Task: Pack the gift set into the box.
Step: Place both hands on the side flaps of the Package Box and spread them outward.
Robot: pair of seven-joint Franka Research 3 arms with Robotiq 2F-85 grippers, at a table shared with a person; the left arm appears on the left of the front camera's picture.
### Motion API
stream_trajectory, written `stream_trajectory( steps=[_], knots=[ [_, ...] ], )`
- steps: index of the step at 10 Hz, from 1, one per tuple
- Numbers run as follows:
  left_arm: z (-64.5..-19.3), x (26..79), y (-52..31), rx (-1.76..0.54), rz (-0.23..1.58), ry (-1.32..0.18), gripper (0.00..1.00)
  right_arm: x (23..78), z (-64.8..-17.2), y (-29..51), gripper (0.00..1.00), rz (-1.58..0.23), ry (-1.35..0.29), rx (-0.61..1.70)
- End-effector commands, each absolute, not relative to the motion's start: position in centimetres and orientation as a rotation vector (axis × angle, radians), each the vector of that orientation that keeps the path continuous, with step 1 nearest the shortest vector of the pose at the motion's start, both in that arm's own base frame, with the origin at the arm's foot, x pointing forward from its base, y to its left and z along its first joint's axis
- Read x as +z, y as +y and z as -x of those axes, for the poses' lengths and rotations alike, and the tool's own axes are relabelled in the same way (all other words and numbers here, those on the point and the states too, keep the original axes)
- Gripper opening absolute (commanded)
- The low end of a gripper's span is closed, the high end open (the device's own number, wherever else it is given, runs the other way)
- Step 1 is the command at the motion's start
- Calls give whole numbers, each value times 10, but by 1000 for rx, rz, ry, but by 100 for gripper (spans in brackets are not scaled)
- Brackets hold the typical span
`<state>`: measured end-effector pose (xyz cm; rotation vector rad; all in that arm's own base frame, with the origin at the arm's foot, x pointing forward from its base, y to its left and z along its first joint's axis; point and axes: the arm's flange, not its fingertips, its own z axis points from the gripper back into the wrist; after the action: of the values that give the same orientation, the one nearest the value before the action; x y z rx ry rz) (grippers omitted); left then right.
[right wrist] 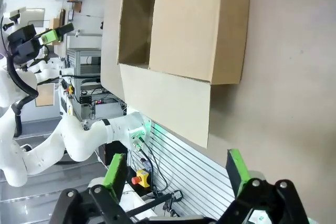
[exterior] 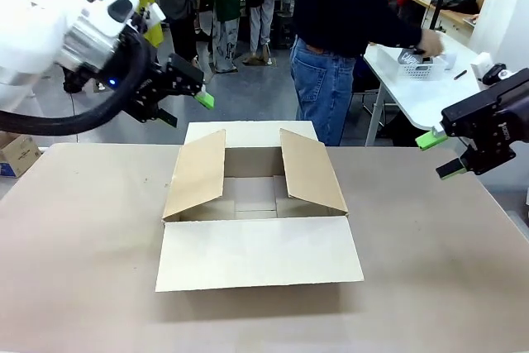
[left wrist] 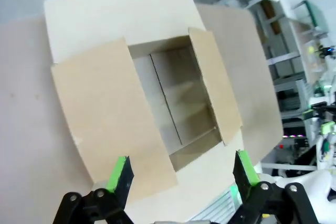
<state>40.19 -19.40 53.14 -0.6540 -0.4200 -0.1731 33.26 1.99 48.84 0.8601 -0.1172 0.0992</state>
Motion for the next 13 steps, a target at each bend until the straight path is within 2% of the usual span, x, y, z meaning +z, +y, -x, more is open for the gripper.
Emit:
stream_trajectory(
  steps=[1, 2, 4, 7, 10, 13],
  knots=[
    [-394, 508, -229, -34, 464, -396, 100, 488, -329, 19, 100, -870, -117, 107],
    [-388, 502, -247, -10, 416, -416, 100, 488, -329, 19, 100, -870, -117, 107],
    [-392, 501, -278, -55, 276, -350, 100, 488, -329, 19, 100, -870, -117, 107],
    [-425, 495, -335, -12, 40, -348, 100, 488, -329, 19, 100, -870, -117, 107],
    [-440, 489, -381, -49, -20, -324, 100, 488, -329, 19, 100, -870, -117, 107],
    [-467, 462, -362, 77, -94, -272, 100, 488, -329, 19, 100, -870, -117, 107]
  ],
)
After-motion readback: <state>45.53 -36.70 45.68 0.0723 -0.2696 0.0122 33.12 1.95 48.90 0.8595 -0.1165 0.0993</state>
